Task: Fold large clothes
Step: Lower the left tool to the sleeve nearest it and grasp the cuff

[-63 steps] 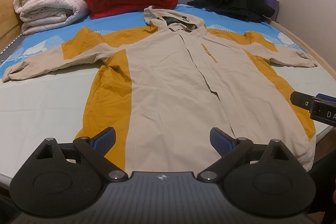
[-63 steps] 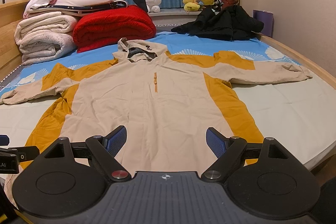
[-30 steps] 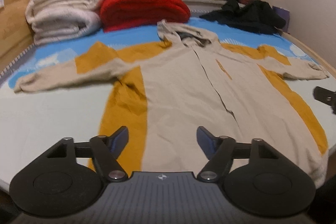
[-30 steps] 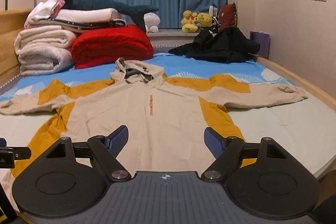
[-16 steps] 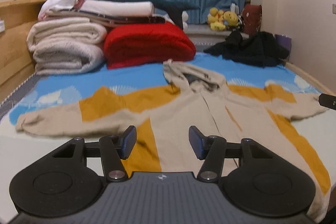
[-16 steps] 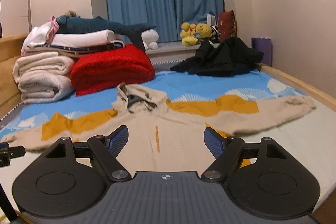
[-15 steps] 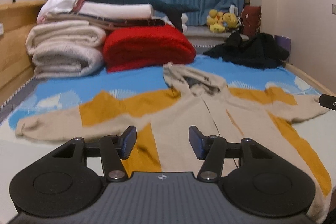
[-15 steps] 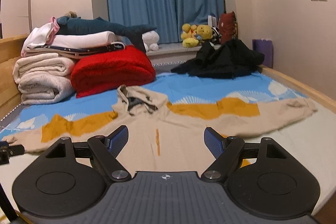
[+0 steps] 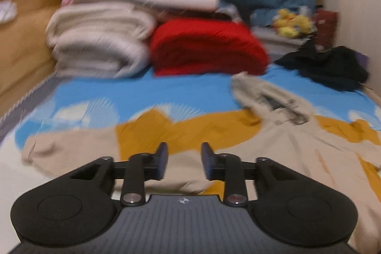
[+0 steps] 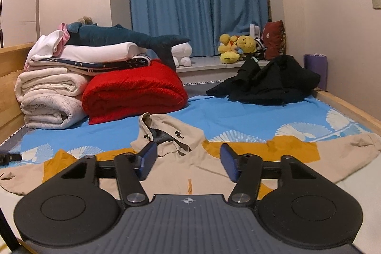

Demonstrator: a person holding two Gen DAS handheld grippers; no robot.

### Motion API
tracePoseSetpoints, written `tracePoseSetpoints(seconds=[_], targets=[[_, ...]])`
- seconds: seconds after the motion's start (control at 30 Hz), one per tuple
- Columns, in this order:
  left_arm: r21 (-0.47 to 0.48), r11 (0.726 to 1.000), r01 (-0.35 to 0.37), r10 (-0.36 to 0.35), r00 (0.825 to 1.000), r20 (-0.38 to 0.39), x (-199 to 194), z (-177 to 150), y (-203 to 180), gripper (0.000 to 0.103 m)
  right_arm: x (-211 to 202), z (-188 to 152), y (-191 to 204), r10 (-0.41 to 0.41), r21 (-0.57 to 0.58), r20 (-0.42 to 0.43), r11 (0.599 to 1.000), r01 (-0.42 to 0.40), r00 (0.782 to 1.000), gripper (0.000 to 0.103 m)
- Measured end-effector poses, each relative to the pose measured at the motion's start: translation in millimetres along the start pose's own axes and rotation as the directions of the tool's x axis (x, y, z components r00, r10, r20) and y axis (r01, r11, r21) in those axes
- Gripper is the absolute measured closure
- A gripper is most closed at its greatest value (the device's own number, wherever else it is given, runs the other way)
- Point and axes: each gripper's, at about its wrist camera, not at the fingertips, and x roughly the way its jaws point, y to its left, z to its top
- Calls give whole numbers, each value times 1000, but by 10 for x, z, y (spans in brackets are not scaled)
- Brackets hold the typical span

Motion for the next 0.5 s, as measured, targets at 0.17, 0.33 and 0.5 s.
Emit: tracePoseSetpoints(seconds=[0.17, 0.33, 0.5], targets=[[-44, 998, -49, 47, 998, -46, 289, -44, 329, 73, 405, -78, 109, 19, -4, -7, 1000, -20, 1000, 64], [-54, 993, -104, 97, 988, -118, 639, -276, 659, 59, 788, -283, 202, 16, 35, -95, 999, -13, 995, 67], [-173, 962, -213, 175, 961, -212, 1008, -455, 1167, 32, 1060, -388, 350, 13, 36, -150, 999, -8, 989, 66]])
